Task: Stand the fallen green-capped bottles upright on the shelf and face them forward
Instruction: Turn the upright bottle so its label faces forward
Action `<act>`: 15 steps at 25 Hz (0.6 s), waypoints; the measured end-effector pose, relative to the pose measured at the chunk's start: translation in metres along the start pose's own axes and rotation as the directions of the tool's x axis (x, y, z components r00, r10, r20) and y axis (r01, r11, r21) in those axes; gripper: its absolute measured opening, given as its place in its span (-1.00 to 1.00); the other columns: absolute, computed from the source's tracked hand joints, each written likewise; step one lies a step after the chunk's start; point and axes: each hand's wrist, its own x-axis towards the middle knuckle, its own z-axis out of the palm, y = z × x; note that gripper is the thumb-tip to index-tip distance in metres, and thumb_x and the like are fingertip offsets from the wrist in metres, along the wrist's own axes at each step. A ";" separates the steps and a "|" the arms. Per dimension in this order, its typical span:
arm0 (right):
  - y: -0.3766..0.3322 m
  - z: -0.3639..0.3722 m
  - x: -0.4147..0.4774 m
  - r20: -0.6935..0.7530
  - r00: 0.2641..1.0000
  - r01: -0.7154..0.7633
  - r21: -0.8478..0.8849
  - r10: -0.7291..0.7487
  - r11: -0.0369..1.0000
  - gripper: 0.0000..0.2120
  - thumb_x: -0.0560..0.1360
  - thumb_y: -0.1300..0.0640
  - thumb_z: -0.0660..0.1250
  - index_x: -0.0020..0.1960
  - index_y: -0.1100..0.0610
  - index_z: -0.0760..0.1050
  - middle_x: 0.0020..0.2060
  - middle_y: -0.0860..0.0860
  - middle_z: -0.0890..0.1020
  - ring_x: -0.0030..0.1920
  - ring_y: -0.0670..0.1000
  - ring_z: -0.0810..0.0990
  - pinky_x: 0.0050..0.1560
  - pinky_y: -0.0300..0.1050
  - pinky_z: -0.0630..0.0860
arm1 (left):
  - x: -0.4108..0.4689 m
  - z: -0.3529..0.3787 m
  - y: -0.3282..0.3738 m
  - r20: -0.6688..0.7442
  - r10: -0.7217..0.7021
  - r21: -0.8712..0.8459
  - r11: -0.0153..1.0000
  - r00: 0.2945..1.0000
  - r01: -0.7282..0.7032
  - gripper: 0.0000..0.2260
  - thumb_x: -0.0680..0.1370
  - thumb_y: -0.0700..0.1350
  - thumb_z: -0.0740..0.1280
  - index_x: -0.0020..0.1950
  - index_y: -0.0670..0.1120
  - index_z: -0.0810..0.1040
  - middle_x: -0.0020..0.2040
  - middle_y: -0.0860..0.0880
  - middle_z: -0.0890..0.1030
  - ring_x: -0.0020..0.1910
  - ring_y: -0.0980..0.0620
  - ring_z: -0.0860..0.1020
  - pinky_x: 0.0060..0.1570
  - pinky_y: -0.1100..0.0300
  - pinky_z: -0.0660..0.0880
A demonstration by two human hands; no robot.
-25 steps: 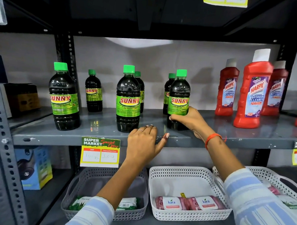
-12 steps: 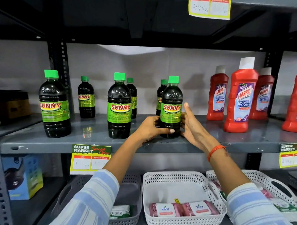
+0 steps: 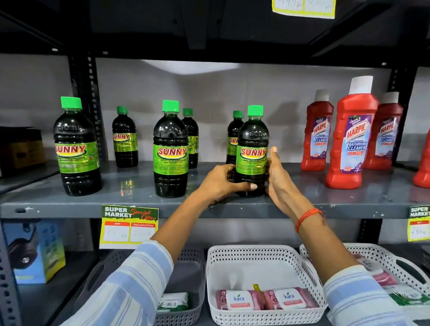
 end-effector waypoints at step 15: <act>0.013 0.059 -0.034 -0.222 0.422 0.589 -0.670 -0.879 0.452 -0.57 0.57 0.05 0.06 0.32 0.28 0.40 0.24 0.18 0.48 0.29 0.05 0.38 0.38 -0.09 0.27 | -0.083 -0.041 0.007 -0.535 0.668 0.702 0.692 0.517 -0.167 -0.36 0.47 0.08 0.38 0.38 -0.30 0.31 0.31 -0.24 0.45 0.31 -0.09 0.35 0.32 0.05 0.31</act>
